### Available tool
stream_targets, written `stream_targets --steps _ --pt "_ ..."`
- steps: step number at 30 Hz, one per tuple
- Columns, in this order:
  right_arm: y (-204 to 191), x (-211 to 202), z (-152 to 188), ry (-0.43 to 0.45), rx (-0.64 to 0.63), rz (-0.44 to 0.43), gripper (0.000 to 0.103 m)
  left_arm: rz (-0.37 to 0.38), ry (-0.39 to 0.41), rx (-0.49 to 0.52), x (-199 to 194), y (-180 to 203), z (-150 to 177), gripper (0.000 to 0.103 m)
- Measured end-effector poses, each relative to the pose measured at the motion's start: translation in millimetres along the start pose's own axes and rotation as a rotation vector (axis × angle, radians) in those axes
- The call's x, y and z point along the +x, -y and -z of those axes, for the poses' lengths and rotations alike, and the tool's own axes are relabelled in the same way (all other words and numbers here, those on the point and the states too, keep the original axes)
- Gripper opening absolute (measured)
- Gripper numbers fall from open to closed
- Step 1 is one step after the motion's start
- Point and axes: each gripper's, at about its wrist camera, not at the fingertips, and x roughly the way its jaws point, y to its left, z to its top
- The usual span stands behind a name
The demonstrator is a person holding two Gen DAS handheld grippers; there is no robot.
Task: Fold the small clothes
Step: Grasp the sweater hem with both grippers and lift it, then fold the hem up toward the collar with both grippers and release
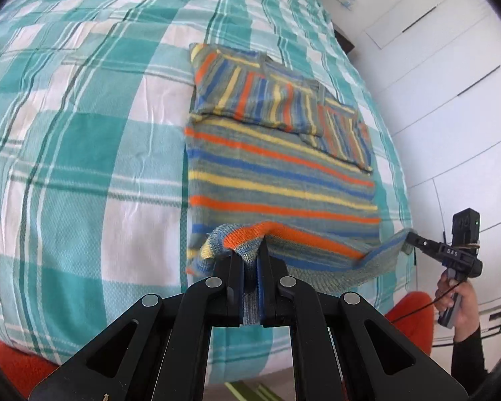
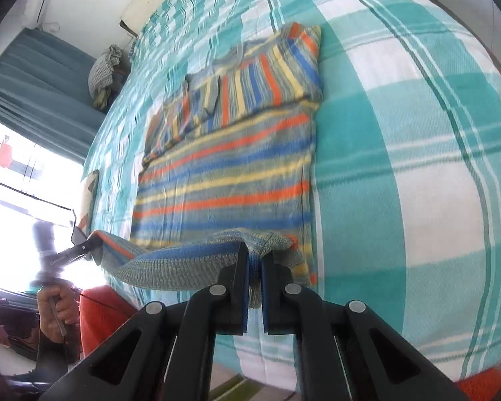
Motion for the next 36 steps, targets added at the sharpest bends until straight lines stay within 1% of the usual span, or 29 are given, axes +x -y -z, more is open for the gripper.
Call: stream_targets --steps 3,4,7,10,12,14,15,16,17,18,19,20,21,23,25,26,27,29,30,31,32,33,34,35,36 --pt "7 11 -71 0.108 0.014 -0.024 0.006 0.003 0.045 -0.025 29 0 -71 0.004" --pt "12 18 -94 0.126 0.028 -0.031 0.006 0.0 0.046 -0.032 44 0 -95 0.004" --pt "31 40 -156 0.147 0.078 -0.042 0.006 -0.018 0.034 -0.063 91 -4 -150 0.004" --pt "44 72 -204 0.13 0.112 -0.023 0.006 -0.032 -0.005 -0.1 129 -13 -186 0.004" --pt "58 91 -224 0.117 0.155 -0.019 0.006 -0.039 -0.022 -0.115 149 -20 -205 0.005" --pt "76 110 -240 0.123 0.209 -0.062 0.006 -0.026 -0.019 -0.154 164 -30 -223 0.008" --pt "86 118 -245 0.139 0.257 -0.106 0.012 -0.008 -0.01 -0.194 169 -38 -231 0.011" --pt "98 123 -249 0.168 0.32 -0.152 0.019 0.014 0.001 -0.239 171 -46 -239 0.024" --pt "108 124 -250 0.207 0.382 -0.206 0.026 0.01 0.033 -0.276 169 -54 -245 0.035" --pt "116 121 -249 0.256 0.435 -0.249 0.039 -0.016 0.078 -0.292 162 -59 -250 0.057" --pt "120 115 -248 0.301 0.464 -0.27 0.044 -0.048 0.113 -0.294 154 -61 -254 0.072" --pt "120 109 -249 0.325 0.466 -0.275 0.044 -0.073 0.141 -0.284 145 -63 -257 0.073" --pt "116 103 -250 0.326 0.435 -0.271 0.044 -0.081 0.158 -0.26 137 -62 -258 0.073" --pt "96 92 -252 0.283 0.309 -0.239 0.044 -0.11 0.176 -0.175 120 -53 -252 0.073" --pt "65 87 -247 0.196 0.146 -0.188 0.044 -0.131 0.172 -0.051 109 -37 -237 0.073" --pt "48 90 -242 0.131 0.07 -0.159 0.044 -0.12 0.139 0.024 109 -25 -227 0.073" --pt "33 98 -238 0.046 -0.002 -0.124 0.044 -0.096 0.083 0.096 116 -12 -217 0.074" --pt "5 131 -230 -0.144 -0.113 -0.065 0.044 -0.038 -0.072 0.205 145 13 -202 0.074" --pt "-5 153 -230 -0.224 -0.141 -0.05 0.044 -0.017 -0.135 0.247 163 24 -197 0.074" --pt "-12 172 -234 -0.265 -0.147 -0.033 0.044 -0.019 -0.162 0.277 180 34 -198 0.073" --pt "-16 187 -244 -0.242 -0.133 -0.015 0.044 -0.043 -0.151 0.277 195 40 -205 0.073" --pt "-20 190 -257 -0.157 -0.118 -0.016 0.044 -0.072 -0.114 0.248 203 42 -217 0.071" --pt "-25 185 -267 -0.037 -0.112 0.0 0.043 -0.097 -0.051 0.191 203 40 -232 0.07" --pt "-29 174 -274 0.074 -0.1 0.015 0.044 -0.101 0.016 0.113 197 33 -244 0.07" --pt "-30 163 -274 0.161 -0.074 0.002 0.044 -0.082 0.066 0.036 188 25 -253 0.071"
